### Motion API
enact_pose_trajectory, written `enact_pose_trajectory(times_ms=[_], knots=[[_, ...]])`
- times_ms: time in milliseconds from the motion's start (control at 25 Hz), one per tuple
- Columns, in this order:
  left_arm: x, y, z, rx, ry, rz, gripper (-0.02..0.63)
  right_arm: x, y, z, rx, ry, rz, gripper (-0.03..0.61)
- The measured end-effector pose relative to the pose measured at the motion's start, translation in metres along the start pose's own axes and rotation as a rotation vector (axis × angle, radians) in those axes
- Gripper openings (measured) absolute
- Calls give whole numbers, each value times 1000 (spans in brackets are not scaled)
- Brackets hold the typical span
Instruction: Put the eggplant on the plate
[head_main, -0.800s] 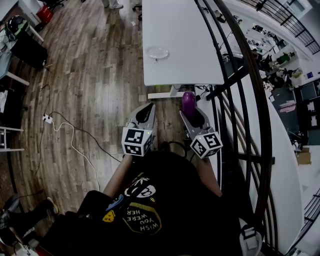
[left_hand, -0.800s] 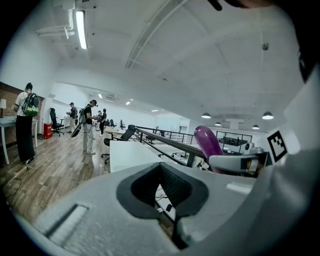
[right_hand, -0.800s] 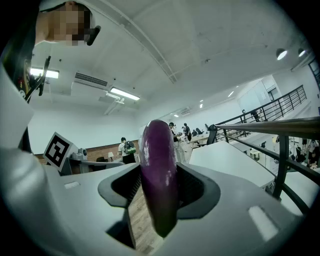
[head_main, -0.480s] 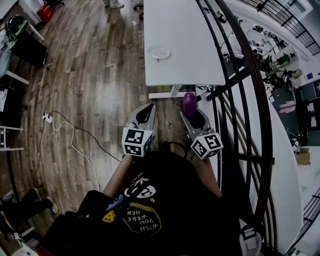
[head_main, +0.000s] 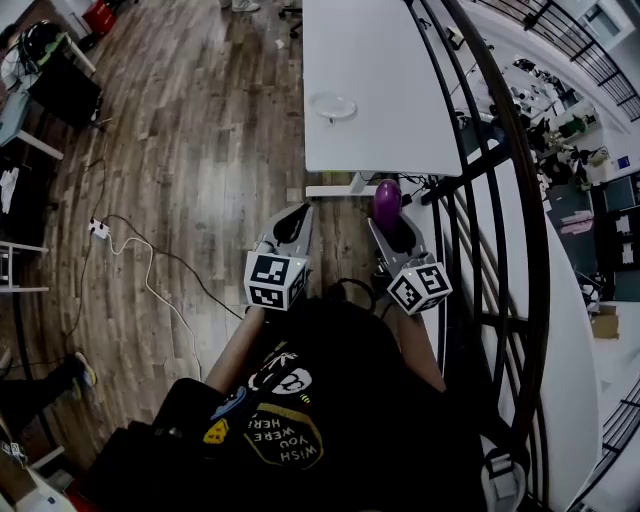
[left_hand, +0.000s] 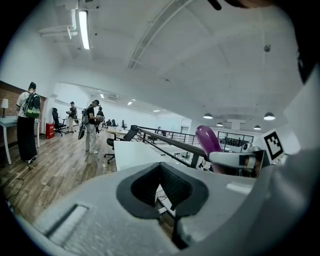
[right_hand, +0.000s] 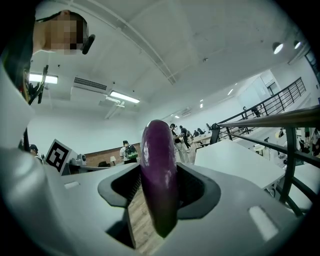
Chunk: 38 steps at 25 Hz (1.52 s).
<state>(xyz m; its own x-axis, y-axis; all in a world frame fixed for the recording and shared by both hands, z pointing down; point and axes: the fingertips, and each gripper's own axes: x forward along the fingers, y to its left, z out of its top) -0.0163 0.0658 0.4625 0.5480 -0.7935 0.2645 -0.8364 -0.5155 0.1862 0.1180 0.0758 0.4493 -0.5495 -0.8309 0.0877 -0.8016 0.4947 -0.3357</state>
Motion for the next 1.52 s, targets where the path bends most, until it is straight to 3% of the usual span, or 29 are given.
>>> enact_pose_trajectory(times_ms=[320, 720, 1120, 1520], knots=[[-15, 28, -1, -8, -13, -8, 5, 24, 22, -6, -14, 1, -1, 218], [-1, 47, -7, -31, 9, -37, 5, 53, 24, -22, -43, 87, -36, 216], [93, 78, 10, -49, 25, 2, 5, 124, -53, -21, -10, 144, -18, 216], [216, 97, 44, -39, 41, 50, 5, 205, -142, 12, 6, 193, 90, 216]])
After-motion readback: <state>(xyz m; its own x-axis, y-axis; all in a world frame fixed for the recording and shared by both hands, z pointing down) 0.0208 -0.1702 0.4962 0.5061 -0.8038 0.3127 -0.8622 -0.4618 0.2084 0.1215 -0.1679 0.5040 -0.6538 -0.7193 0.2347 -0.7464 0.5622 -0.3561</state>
